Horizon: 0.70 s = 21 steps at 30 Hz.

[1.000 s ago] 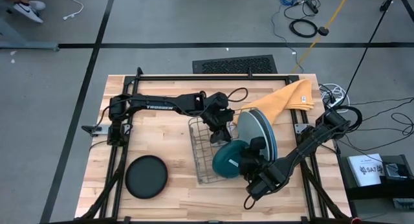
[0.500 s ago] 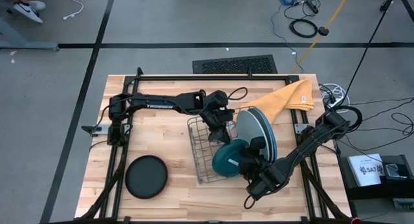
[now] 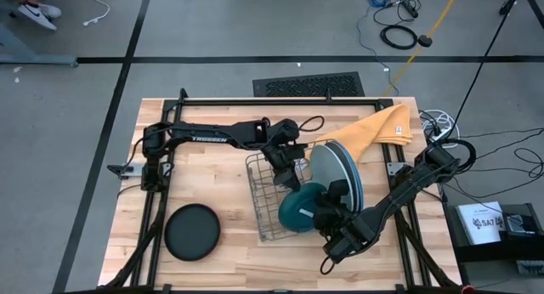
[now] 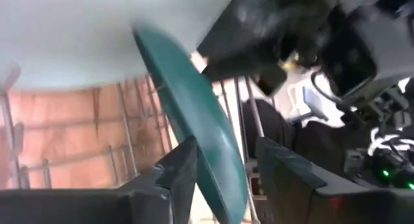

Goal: Sort dishes
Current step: Put the dark green plate into the green dish rack

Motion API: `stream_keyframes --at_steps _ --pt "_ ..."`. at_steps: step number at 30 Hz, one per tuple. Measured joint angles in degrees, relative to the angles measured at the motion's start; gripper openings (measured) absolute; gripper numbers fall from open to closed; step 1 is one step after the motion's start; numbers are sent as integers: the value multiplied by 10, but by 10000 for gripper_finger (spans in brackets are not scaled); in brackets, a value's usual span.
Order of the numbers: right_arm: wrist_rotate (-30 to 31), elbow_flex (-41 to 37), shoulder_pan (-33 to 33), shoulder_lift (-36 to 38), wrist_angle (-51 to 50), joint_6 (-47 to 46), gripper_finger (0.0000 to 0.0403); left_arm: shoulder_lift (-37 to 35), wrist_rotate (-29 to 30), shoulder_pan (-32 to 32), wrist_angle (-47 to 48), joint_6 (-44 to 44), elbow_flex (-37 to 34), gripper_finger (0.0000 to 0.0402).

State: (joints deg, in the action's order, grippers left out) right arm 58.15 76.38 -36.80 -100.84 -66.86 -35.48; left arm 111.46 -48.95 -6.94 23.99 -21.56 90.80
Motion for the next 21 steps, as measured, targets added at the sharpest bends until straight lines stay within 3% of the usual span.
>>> stream_keyframes --at_steps 5,13,17,21 --pt "18 0 4 -1 -5 -1 146 13 1 16 26 10 -2 179" --pt "18 0 6 -1 -5 0 146 26 15 36 -7 13 -2 174" --pt "20 0 5 -1 -3 0 146 26 30 34 -10 19 -2 129" --pt "21 1 -1 0 4 8 146 26 23 34 -2 29 -2 43"
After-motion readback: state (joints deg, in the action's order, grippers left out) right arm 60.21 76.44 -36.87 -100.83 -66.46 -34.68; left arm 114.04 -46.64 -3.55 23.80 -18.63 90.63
